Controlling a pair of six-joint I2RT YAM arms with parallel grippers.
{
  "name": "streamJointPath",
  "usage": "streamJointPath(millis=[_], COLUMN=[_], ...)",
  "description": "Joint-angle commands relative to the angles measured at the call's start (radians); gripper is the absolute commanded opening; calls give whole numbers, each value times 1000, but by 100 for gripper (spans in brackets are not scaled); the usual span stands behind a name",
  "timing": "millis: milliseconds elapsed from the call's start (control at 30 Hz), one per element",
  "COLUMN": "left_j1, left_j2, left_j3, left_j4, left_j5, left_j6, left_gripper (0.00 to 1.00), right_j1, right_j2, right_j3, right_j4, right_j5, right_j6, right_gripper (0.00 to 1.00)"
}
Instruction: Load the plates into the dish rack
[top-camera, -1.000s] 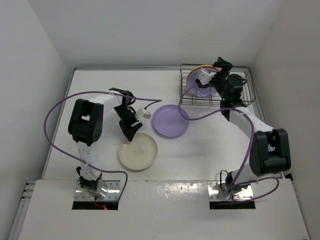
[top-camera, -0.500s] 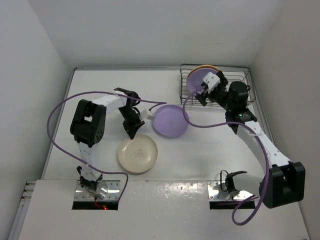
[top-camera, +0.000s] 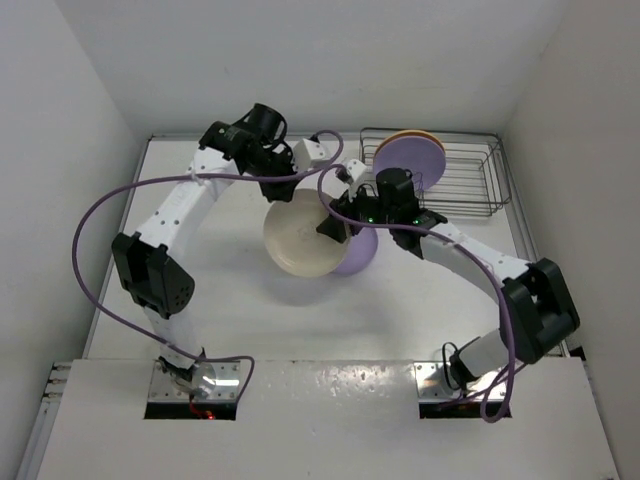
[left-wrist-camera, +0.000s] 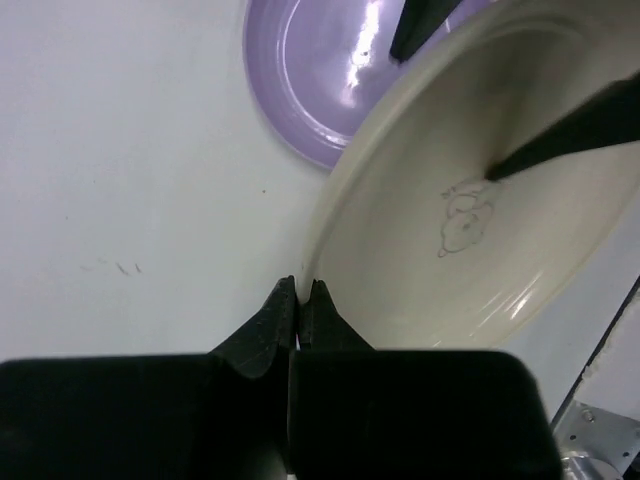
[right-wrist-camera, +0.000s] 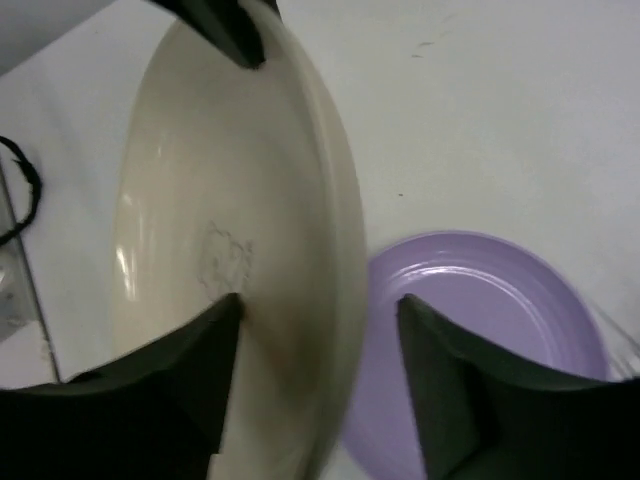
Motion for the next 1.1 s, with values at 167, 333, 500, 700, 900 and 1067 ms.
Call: streamJointPath(millis=[167,333,500,700,900,1067], left_j1=[-33,-33,-4,33,64,94], left_j2=[-99,-100,-100,-90,-80,-80], left_j3=[-76,-110,-122,-217,-279,-309], left_j4=[55,107,168,198,230,230], left_j5=[-8,-64,-88,-120,-131,-140], left_j6=[-57,-107,-150,-173,-204,-204], left_gripper=[0,46,65,67,67,67], right_j1=[-9,-86,-279,-477,-564,-580], right_j2=[27,-47,-85,10,136,172], right_j3=[89,42,179,439,527,541], right_j4=[33,142,139,-111,-309,-344], right_j5=[62,118,78,-175,-212,-279], right_j6=[3,-183,-501,-887,-1209,-1189], right_gripper=[0,0,0,0,0,0])
